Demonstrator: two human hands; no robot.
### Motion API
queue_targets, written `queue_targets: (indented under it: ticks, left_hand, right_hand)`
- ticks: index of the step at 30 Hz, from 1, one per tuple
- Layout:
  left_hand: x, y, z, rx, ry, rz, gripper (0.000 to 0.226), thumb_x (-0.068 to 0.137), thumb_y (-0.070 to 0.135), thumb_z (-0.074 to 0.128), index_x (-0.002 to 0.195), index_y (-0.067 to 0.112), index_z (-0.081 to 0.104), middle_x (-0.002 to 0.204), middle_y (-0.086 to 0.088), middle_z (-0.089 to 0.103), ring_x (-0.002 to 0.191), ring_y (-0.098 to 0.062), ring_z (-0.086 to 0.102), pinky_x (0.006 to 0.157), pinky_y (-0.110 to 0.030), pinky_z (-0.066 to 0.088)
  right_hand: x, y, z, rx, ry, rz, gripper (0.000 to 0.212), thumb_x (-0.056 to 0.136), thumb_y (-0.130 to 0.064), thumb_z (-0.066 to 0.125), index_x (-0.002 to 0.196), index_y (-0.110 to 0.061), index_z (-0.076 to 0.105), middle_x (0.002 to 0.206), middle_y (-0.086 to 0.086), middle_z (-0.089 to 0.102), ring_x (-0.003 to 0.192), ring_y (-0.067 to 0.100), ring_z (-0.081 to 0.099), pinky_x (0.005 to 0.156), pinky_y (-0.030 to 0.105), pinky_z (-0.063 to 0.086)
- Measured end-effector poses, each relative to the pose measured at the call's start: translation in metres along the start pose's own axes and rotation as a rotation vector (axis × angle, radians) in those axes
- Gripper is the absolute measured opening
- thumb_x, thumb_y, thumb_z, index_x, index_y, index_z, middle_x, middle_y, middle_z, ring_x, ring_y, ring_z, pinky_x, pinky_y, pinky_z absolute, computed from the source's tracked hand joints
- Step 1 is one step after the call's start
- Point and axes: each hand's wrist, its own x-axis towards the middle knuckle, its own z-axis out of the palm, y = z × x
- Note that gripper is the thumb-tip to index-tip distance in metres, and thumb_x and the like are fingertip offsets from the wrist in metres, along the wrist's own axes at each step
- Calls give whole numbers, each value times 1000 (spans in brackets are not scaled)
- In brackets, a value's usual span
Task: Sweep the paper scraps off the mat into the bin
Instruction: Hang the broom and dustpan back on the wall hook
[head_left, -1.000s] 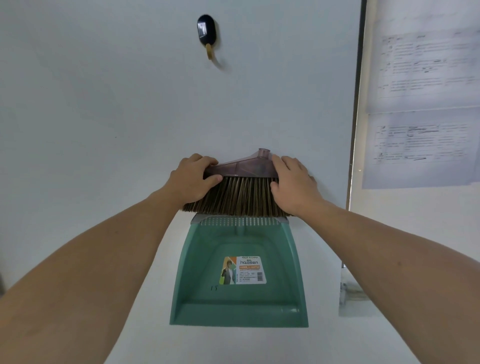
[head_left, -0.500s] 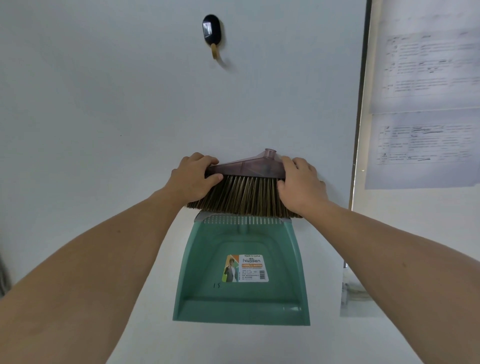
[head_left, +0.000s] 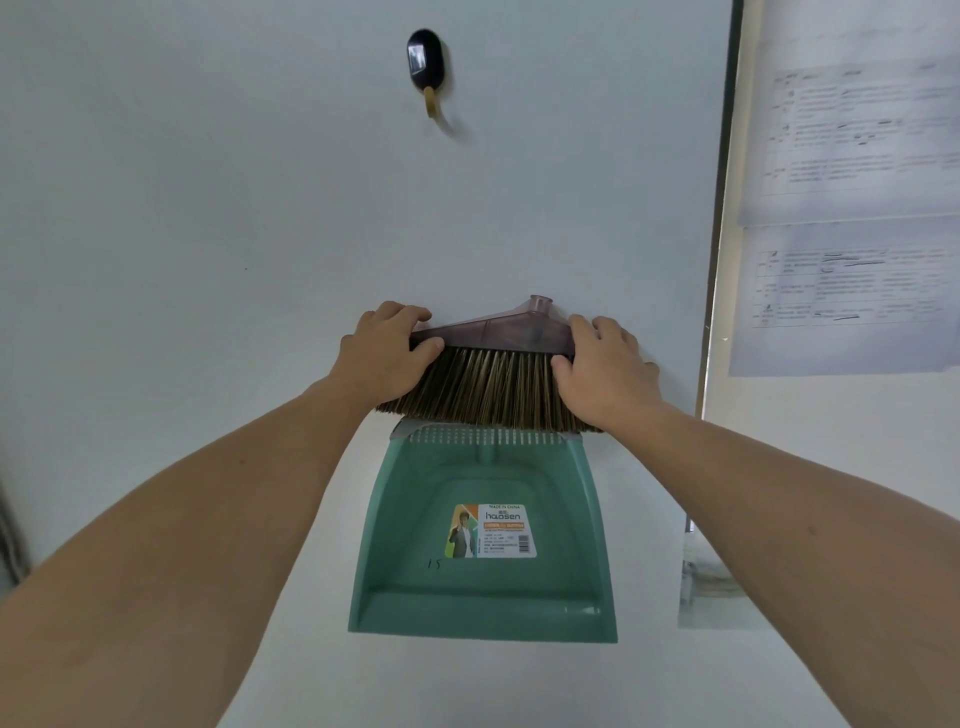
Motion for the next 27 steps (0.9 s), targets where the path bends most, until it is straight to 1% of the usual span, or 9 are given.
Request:
queue_targets:
  ticks: [4,9,12,15,21,27]
  left_hand:
    - [-8,9,-4,28,34,7,52,96,44,48,143,22,43,150,-2,40,137,-28,34,107,-51,30]
    - [-20,18,-7,109,58,22,60,96,48,44,149,23,33,156,-3,34,145,-25,23,115,-51,23]
    - [-30,28,-7,139,60,-12,63,97,49,40,153,23,25,160,-3,25,149,-25,13,117,-52,16]
    - [-43,37,-9,167,66,-39,65,98,49,37,154,24,20,163,-2,18,150,-25,7,118,-53,11]
    - [-71,49,-16,218,51,-63,64,99,50,33,155,25,15,164,-1,13,151,-24,3,119,-52,7]
    - [-103,56,-36,225,35,-88,64,99,50,32,155,26,13,164,0,10,151,-23,1,119,-51,5]
  right_hand:
    - [-5,-5,-5,-9,-2,-17,48,97,-41,35,141,-21,35,146,5,35,138,27,27,101,57,35]
    - [-16,-6,-11,-33,-7,-48,51,98,-42,33,145,-22,31,154,5,27,146,26,13,105,61,26]
    - [-22,-5,-15,-33,-20,-63,54,99,-45,31,148,-23,27,158,5,20,148,27,4,109,66,18]
    - [-32,-5,-18,-41,-31,-81,57,99,-48,29,150,-24,22,161,4,13,149,28,-3,111,68,10]
    - [-56,-8,-23,-20,-65,-129,57,100,-47,30,151,-25,19,162,4,8,149,27,-7,111,67,5]
    - [-82,-14,-36,-19,-91,-140,58,100,-47,31,152,-25,20,162,4,7,149,27,-5,111,68,6]
